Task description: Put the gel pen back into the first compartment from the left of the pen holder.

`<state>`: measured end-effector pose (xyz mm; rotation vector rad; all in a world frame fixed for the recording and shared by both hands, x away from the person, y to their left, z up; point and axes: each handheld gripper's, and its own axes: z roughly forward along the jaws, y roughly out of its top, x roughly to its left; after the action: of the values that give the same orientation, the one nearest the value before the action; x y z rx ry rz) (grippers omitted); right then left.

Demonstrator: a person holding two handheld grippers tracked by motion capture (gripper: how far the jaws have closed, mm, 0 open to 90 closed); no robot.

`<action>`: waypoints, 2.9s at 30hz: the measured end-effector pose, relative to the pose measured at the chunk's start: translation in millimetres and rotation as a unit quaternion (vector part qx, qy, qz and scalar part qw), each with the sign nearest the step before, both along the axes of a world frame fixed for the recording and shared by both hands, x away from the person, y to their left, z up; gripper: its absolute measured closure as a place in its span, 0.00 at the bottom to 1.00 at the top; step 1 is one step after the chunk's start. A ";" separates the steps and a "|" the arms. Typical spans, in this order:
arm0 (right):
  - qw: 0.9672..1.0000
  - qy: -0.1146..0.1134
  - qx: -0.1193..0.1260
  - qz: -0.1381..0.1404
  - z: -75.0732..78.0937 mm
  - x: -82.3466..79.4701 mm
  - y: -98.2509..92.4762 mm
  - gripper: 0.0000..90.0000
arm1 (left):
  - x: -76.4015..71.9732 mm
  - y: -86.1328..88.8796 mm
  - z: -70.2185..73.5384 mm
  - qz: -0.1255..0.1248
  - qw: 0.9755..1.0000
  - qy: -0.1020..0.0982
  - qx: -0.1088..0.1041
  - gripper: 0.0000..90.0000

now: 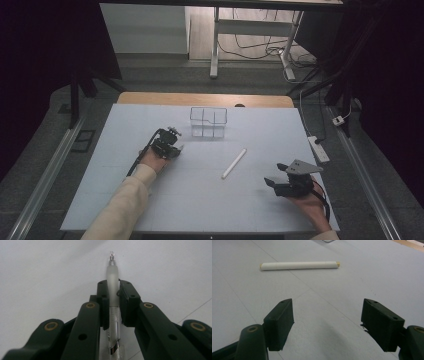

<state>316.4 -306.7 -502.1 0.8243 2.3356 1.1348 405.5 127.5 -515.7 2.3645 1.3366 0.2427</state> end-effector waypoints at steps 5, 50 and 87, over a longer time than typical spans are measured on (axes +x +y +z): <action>1.000 0.000 -0.006 -0.001 0.2 0.1 -0.1 0.28 | 1.2 2.3 -0.2 0.004 1.000 0.005 -0.012 0.88; 1.000 -0.002 -0.004 -0.008 1.1 0.3 -1.1 0.28 | -23.5 48.6 63.0 -0.026 0.977 -0.136 -0.162 0.89; 1.000 -0.003 -0.005 -0.011 1.3 0.6 -2.1 0.28 | -19.0 39.6 99.0 -0.038 0.952 -0.212 -0.219 0.89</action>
<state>317.1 -308.8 -500.8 0.8393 2.3206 1.1140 386.5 167.1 -416.7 1.8533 0.9730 0.3649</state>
